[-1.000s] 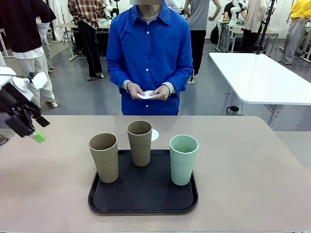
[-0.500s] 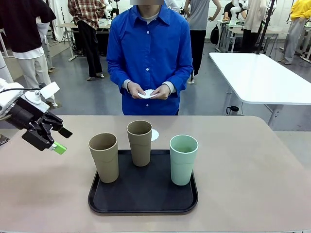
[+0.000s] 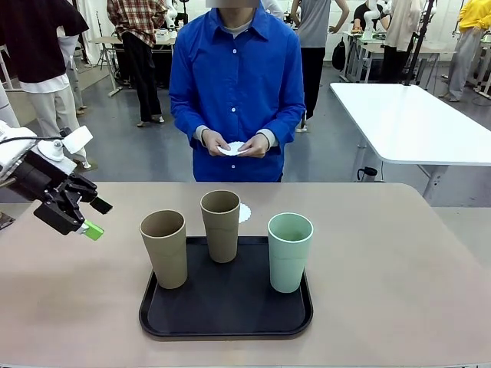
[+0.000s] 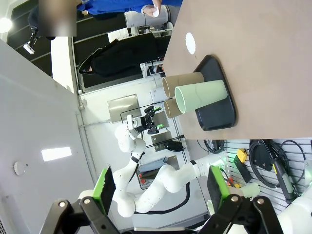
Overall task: Place coasters on the table and set cups on them.
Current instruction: Pick up one Reusable plastic cup and place it on a coaster set by the human.
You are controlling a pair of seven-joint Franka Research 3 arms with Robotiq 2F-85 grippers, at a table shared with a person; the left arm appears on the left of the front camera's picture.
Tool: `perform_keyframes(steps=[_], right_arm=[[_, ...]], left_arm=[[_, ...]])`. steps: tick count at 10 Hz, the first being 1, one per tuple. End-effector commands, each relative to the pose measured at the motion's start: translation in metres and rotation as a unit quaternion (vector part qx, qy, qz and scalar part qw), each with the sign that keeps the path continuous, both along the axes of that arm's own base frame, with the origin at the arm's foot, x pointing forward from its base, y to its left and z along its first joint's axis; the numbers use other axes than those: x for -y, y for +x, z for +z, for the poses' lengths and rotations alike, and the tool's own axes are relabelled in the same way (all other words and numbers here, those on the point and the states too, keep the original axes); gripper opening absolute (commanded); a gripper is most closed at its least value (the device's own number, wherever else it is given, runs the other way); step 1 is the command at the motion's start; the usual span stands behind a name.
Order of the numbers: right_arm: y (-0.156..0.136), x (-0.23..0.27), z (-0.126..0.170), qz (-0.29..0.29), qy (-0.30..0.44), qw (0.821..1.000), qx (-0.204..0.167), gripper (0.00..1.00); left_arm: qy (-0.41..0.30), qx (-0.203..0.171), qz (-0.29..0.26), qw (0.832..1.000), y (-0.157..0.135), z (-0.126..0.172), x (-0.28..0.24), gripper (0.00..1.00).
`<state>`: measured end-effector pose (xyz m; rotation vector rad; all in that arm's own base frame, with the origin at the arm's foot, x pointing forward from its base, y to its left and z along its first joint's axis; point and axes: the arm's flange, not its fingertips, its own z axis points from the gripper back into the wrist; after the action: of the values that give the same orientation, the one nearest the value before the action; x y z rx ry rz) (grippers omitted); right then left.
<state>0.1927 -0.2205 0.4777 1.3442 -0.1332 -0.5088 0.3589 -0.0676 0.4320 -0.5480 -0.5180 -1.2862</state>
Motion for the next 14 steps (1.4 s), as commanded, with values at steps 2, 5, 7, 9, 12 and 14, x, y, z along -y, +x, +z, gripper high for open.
perform_keyframes(steps=[2, 5, 7, 9, 12, 14], right_arm=[[0.000, 0.000, 0.000, 0.001, 0.003, 1.000, 0.003, 1.00], [0.000, 0.000, 0.000, 0.001, 0.003, 1.000, 0.003, 1.00], [0.000, 0.000, 0.000, 0.001, 0.003, 1.000, 0.003, 1.00], [0.000, 0.000, 0.000, 0.001, 0.003, 1.000, 0.003, 1.00], [0.000, 0.000, 0.000, 0.001, 0.003, 1.000, 0.003, 1.00], [0.000, 0.000, 0.000, 0.001, 0.003, 1.000, 0.003, 1.00]], left_arm=[[-0.135, -0.040, -0.058, 0.988, 0.021, -0.020, -0.024, 1.00], [-0.285, -0.031, -0.126, 0.950, 0.046, -0.049, -0.058, 1.00], [-0.308, 0.038, -0.116, 0.944, 0.044, -0.078, -0.063, 1.00], [-0.292, 0.092, -0.090, 0.948, 0.043, -0.113, -0.057, 1.00], [-0.277, 0.105, -0.078, 0.952, 0.037, -0.139, -0.041, 1.00], [-0.277, 0.085, -0.089, 0.953, 0.038, -0.155, -0.026, 1.00]])
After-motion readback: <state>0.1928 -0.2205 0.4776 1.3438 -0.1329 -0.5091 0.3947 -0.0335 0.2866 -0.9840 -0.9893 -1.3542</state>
